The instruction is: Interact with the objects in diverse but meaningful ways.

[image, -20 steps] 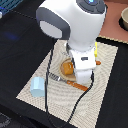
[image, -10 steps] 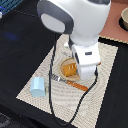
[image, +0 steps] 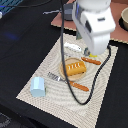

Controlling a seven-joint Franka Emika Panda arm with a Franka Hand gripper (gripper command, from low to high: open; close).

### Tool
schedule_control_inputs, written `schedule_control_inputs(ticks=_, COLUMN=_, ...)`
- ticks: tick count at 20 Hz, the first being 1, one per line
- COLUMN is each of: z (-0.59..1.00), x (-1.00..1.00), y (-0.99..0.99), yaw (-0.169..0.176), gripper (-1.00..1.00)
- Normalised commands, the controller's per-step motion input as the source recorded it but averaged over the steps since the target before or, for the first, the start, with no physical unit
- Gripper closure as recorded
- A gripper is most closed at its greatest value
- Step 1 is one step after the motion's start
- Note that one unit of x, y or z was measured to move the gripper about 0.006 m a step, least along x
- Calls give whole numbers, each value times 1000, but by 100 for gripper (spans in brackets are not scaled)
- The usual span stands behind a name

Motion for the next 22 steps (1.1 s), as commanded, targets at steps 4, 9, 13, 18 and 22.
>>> schedule_control_inputs(ticks=4, z=44, x=-398, y=469, yaw=-162, gripper=-100)
schedule_control_inputs(ticks=9, z=-37, x=-407, y=330, yaw=-194, gripper=-100)
schedule_control_inputs(ticks=13, z=-207, x=-597, y=278, yaw=-109, gripper=-100)
schedule_control_inputs(ticks=18, z=-362, x=-531, y=239, yaw=-32, gripper=-100)
schedule_control_inputs(ticks=22, z=-509, x=-646, y=343, yaw=0, gripper=-100)
